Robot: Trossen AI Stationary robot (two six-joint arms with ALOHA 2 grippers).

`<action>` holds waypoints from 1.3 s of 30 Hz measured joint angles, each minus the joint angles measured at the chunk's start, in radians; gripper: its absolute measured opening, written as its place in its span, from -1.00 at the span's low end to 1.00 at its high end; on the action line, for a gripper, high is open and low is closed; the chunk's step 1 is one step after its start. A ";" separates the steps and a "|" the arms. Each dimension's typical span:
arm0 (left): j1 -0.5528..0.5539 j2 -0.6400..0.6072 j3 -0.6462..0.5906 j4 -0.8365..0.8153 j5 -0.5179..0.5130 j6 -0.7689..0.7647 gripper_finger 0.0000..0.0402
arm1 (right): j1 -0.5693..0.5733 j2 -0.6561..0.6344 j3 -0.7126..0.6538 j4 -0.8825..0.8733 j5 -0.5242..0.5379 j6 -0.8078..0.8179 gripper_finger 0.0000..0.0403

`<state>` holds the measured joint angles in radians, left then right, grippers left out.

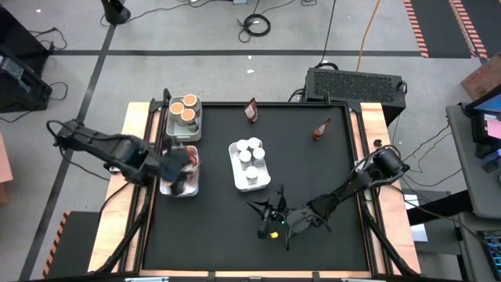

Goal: Sort spices by type
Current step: Adjust the orange seasoning pack into the left white bin

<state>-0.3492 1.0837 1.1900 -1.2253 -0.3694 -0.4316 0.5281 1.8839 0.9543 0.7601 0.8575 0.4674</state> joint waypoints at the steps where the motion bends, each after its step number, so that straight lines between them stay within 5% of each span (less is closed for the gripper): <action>1: 0.034 0.007 0.000 0.018 0.017 -0.181 -0.22 | -0.004 -0.005 0.000 0.000 0.000 0.000 -1.00; 3: 0.101 0.019 -0.001 0.025 0.122 -0.386 -0.22 | -0.012 -0.015 0.000 0.000 0.000 -0.001 -1.00; 6: 0.184 0.035 -0.001 0.026 0.244 -0.421 -0.22 | -0.018 -0.036 0.000 -0.017 -0.004 -0.007 -1.00; 16: 0.365 0.179 -0.001 0.003 0.312 -0.453 -0.22 | -0.044 -0.264 0.000 -0.476 -0.154 -0.082 -1.00; 39: 0.369 0.411 -0.002 -0.014 0.222 -0.428 -0.22 | -0.045 -0.631 0.000 -1.000 -0.157 -0.162 -1.00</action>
<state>0.0202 1.4946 1.1885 -1.2390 -0.1471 -0.8593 0.4831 1.2525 0.9543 -0.2394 0.7002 0.3054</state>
